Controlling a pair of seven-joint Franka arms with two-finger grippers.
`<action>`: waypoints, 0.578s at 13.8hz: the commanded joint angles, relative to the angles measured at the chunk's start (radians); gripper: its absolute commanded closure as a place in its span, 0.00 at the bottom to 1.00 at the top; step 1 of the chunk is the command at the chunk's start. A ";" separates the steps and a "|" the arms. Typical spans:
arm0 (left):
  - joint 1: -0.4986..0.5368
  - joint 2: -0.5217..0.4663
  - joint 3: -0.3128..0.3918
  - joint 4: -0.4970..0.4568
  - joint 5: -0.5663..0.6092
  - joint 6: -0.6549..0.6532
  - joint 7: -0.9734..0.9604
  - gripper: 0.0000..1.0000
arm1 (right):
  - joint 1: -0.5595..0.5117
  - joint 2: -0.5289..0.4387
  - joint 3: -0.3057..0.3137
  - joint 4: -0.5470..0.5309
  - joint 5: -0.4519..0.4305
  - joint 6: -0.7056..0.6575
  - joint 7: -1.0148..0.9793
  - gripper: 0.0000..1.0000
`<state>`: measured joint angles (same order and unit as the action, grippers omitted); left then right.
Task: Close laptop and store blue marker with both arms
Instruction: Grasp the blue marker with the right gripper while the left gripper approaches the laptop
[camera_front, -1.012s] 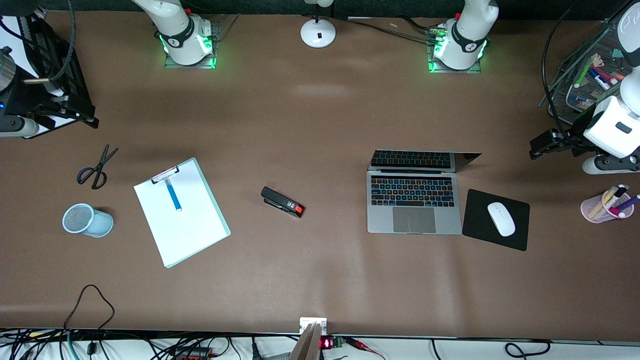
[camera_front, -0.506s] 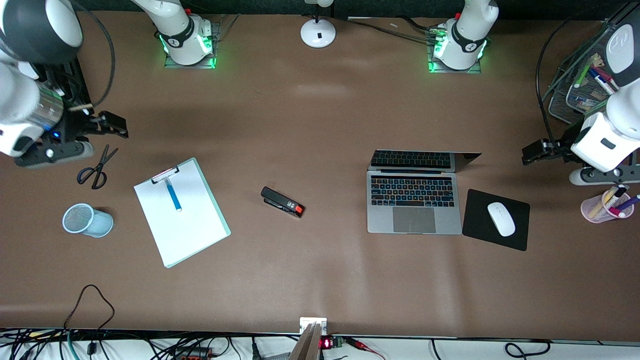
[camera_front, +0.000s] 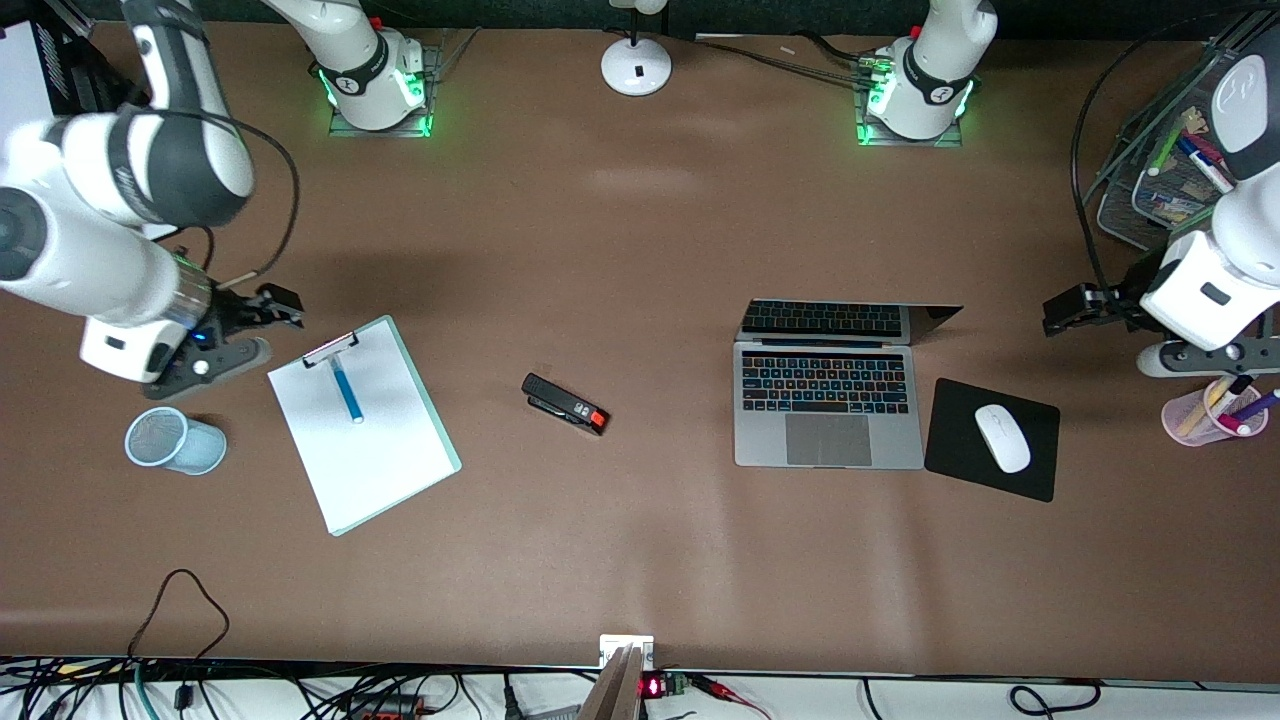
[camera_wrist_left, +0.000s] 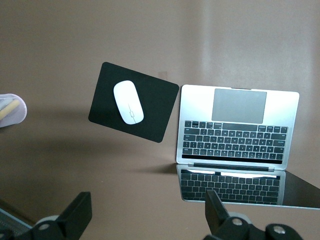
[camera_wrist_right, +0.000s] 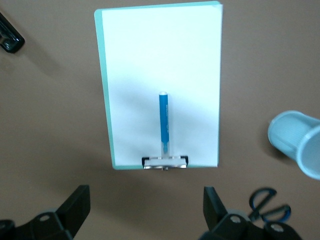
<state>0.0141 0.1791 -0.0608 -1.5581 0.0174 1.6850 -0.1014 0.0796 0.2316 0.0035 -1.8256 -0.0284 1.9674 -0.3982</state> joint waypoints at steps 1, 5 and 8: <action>-0.046 0.039 -0.002 0.036 0.006 -0.025 0.019 0.00 | 0.009 0.009 -0.007 -0.079 -0.015 0.120 -0.088 0.00; -0.095 0.040 -0.007 0.036 0.003 -0.027 0.022 0.57 | -0.003 0.093 -0.008 -0.089 -0.010 0.214 -0.200 0.23; -0.111 0.052 -0.010 0.036 -0.001 -0.027 0.015 1.00 | -0.003 0.150 -0.008 -0.089 -0.012 0.283 -0.200 0.30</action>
<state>-0.0913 0.2061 -0.0696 -1.5578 0.0174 1.6823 -0.0995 0.0795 0.3535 -0.0045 -1.9122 -0.0309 2.2045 -0.5786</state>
